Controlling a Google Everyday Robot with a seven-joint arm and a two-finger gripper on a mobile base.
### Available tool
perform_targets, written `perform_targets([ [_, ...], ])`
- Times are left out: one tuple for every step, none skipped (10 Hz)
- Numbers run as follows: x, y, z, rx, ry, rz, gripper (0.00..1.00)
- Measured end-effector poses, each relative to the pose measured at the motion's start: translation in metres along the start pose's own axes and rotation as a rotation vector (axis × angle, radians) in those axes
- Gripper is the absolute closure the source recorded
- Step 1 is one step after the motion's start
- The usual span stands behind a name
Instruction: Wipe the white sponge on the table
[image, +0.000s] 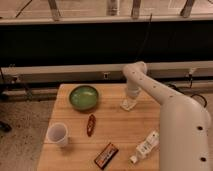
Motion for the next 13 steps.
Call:
perform_targets([
  [0.013,0.007,-0.002,0.001,0.001,0.027,0.97],
  [0.023,0.015,-0.001,-0.002,0.001,0.047,0.97],
  [0.031,0.022,-0.002,-0.004,0.002,0.064,0.97],
  [0.039,0.031,-0.001,-0.01,0.003,0.08,0.97],
  [0.046,0.041,0.0,-0.016,0.004,0.097,0.97],
  [0.049,0.047,0.001,-0.021,0.003,0.104,0.97],
  [0.05,0.055,0.004,-0.031,0.002,0.108,0.97],
  [0.048,0.062,0.006,-0.038,-0.001,0.105,0.97],
  [0.045,0.071,0.008,-0.043,-0.004,0.098,0.97],
  [0.041,0.08,0.008,-0.045,-0.006,0.091,0.97],
  [0.034,0.09,0.005,-0.044,-0.011,0.075,0.97],
  [0.028,0.093,0.003,-0.038,-0.016,0.057,0.97],
  [0.022,0.097,0.0,-0.031,-0.022,0.041,0.97],
])
